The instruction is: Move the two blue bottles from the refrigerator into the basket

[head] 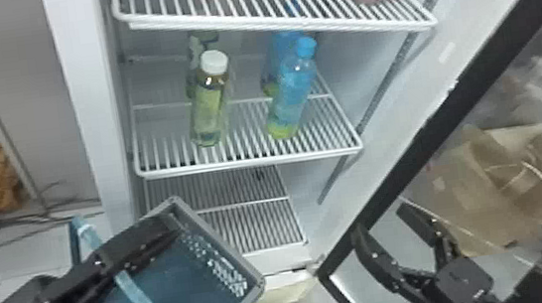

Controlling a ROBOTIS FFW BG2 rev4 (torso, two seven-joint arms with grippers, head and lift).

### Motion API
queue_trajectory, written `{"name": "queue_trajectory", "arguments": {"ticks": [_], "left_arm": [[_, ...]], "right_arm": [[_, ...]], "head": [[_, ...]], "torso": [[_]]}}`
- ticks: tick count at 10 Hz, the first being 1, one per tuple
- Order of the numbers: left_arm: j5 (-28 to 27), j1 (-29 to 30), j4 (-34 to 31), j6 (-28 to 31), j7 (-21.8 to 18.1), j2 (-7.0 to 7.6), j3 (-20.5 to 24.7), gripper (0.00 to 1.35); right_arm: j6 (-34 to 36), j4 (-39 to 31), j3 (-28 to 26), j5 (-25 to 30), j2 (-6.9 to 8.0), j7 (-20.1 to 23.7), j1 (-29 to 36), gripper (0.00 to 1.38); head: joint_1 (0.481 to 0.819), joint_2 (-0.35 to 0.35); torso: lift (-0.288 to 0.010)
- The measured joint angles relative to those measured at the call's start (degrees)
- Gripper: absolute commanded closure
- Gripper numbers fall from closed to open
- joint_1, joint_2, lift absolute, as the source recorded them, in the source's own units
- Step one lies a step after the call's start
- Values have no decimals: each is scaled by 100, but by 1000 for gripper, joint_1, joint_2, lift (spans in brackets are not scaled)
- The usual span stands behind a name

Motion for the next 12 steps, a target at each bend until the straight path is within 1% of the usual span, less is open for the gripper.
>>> {"name": "queue_trajectory", "arguments": {"ticks": [8, 12], "left_arm": [[-11, 19, 0, 59, 0, -4, 47, 1164], [0, 38, 1, 62, 0, -19, 65, 1164]], "right_arm": [[-1, 108, 33, -5, -19, 0, -133, 182], [7, 470, 152, 92, -108, -15, -750, 176]], "head": [[695, -350], [695, -350]], "torso": [[-216], [-216]]}}
